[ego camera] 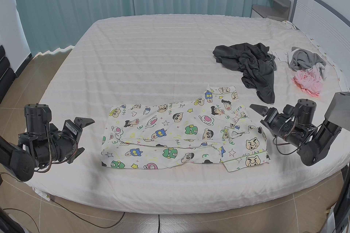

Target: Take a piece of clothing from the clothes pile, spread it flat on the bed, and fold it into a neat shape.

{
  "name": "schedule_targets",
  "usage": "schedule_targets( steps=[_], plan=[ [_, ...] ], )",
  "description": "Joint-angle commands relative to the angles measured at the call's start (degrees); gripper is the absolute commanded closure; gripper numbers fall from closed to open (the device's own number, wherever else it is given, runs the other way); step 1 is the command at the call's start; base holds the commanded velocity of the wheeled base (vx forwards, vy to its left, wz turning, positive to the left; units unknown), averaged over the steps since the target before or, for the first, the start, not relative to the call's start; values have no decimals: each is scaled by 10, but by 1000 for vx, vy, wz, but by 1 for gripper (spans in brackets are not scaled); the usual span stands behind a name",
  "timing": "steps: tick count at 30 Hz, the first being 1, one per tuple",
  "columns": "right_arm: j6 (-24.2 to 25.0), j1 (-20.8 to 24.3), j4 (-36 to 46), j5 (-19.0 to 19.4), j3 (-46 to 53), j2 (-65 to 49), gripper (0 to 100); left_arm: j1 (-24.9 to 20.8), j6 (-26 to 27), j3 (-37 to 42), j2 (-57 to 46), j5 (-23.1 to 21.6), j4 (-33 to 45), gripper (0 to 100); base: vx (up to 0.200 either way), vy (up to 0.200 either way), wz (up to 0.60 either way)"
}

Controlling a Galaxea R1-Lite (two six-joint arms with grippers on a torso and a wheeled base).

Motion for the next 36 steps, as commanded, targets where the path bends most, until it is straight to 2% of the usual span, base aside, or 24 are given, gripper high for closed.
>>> schedule_targets(
  steps=[1,7,10,15,17,21,27,36],
  plan=[
    [49,151,102,-94,-42,-67,0,-11,-13,20,-40,-1,-2,0,0,0,0],
    [87,218,179,-110,-96,-11,0,-10,-13,26,-38,0,-2,0,0,0,0],
    [97,238,188,-130,-122,16,0,-10,-13,26,-37,0,-2,0,0,0,0],
    [102,273,192,-140,-145,52,0,-10,-13,26,-26,0,-3,0,0,0,0],
    [102,276,193,-148,-153,63,0,-10,-13,26,-22,0,-4,0,0,0,0],
    [102,282,253,-180,-196,81,0,-10,-13,26,-19,0,-4,0,0,0,0],
    [101,281,260,-212,-195,70,0,-10,-13,26,-18,0,-4,0,0,0,0],
    [100,281,262,-213,-168,75,0,-11,-14,26,-18,0,-4,0,0,0,0]
  ],
)
